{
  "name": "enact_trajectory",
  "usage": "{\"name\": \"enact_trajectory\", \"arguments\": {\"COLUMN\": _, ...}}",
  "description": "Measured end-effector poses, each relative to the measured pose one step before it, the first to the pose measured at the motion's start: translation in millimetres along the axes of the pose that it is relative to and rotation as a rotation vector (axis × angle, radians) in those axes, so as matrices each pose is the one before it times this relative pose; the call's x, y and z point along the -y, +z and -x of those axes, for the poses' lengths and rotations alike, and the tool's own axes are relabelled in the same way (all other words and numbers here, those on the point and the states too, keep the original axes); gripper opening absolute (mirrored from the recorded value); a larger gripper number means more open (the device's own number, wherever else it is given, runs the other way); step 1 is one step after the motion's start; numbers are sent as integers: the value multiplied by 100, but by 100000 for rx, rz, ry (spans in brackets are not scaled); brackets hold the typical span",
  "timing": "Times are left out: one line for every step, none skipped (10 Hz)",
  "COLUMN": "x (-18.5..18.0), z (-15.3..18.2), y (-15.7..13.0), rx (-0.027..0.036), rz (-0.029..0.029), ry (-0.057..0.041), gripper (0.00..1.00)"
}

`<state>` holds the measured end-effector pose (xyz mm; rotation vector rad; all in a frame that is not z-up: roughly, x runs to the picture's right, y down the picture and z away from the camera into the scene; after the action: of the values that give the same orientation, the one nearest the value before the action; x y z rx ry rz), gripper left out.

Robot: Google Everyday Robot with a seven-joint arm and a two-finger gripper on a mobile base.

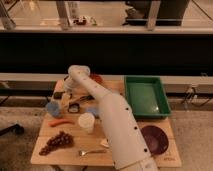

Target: Place eraser in plastic cup

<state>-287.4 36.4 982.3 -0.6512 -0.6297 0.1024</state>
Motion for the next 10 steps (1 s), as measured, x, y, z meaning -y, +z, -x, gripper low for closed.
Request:
{"name": "enact_trajectory", "arguments": {"x": 11, "z": -360, "y": 98, "rx": -56, "rz": 122, "ry": 755, "gripper": 74}}
{"name": "enact_trajectory", "arguments": {"x": -46, "z": -173, "y": 126, "rx": 47, "rz": 228, "ry": 450, "gripper": 74}}
{"name": "enact_trajectory", "arguments": {"x": -56, "z": -209, "y": 123, "rx": -125, "rz": 170, "ry": 364, "gripper": 74}}
{"name": "enact_trajectory", "arguments": {"x": -50, "z": -195, "y": 108, "rx": -43, "rz": 144, "ry": 349, "gripper": 72}}
{"name": "enact_trajectory", "arguments": {"x": -2, "z": -84, "y": -16, "rx": -9, "rz": 2, "ry": 96, "gripper": 69}}
{"name": "enact_trajectory", "arguments": {"x": -89, "z": -74, "y": 36, "rx": 151, "rz": 202, "ry": 243, "gripper": 63}}
{"name": "enact_trajectory", "arguments": {"x": 0, "z": 28, "y": -160, "rx": 443, "rz": -263, "ry": 227, "gripper": 51}}
{"name": "enact_trajectory", "arguments": {"x": 115, "z": -7, "y": -199, "rx": 94, "rz": -663, "ry": -230, "gripper": 43}}
{"name": "enact_trajectory", "arguments": {"x": 117, "z": 27, "y": -287, "rx": -160, "rz": -909, "ry": -628, "gripper": 32}}
{"name": "enact_trajectory", "arguments": {"x": 233, "z": -40, "y": -564, "rx": -423, "rz": -1577, "ry": -875, "gripper": 21}}
